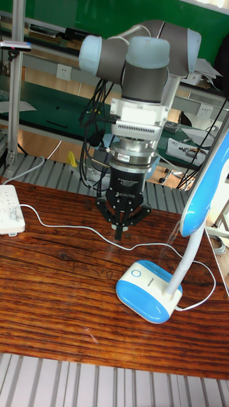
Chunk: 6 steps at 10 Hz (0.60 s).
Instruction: Turn off the desk lamp by pressing the button
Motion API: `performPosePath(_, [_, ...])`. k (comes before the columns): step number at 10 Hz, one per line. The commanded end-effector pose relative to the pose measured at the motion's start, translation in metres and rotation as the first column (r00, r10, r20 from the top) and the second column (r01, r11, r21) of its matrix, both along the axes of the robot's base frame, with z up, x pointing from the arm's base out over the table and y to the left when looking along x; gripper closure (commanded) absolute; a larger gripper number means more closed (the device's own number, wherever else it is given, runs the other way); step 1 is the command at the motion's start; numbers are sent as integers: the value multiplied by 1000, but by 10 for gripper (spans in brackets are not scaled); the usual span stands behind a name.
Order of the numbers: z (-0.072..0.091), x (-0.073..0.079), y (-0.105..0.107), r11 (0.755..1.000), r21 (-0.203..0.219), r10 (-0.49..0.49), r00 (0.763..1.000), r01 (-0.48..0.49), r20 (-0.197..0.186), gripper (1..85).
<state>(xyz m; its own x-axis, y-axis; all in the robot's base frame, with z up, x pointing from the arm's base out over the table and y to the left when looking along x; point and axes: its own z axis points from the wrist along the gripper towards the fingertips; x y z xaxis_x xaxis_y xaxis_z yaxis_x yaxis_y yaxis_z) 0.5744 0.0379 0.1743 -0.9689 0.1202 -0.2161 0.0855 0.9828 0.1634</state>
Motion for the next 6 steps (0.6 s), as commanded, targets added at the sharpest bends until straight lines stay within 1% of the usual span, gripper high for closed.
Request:
performPosePath(1, [-7,-15,37,995,105,-3,1000,4,-5,843])
performPosePath(2, [-13,-13,36,997,78,3,1000,-3,11,843])
performPosePath(3, [-15,-11,41,995,95,-7,1000,5,25,843])
performPosePath(4, [-18,-9,45,993,122,-6,999,0,45,843])
performPosePath(5, [-25,-8,49,990,141,-5,999,-2,52,843])
performPosePath(6, [-30,-7,51,989,149,-17,998,8,58,843])
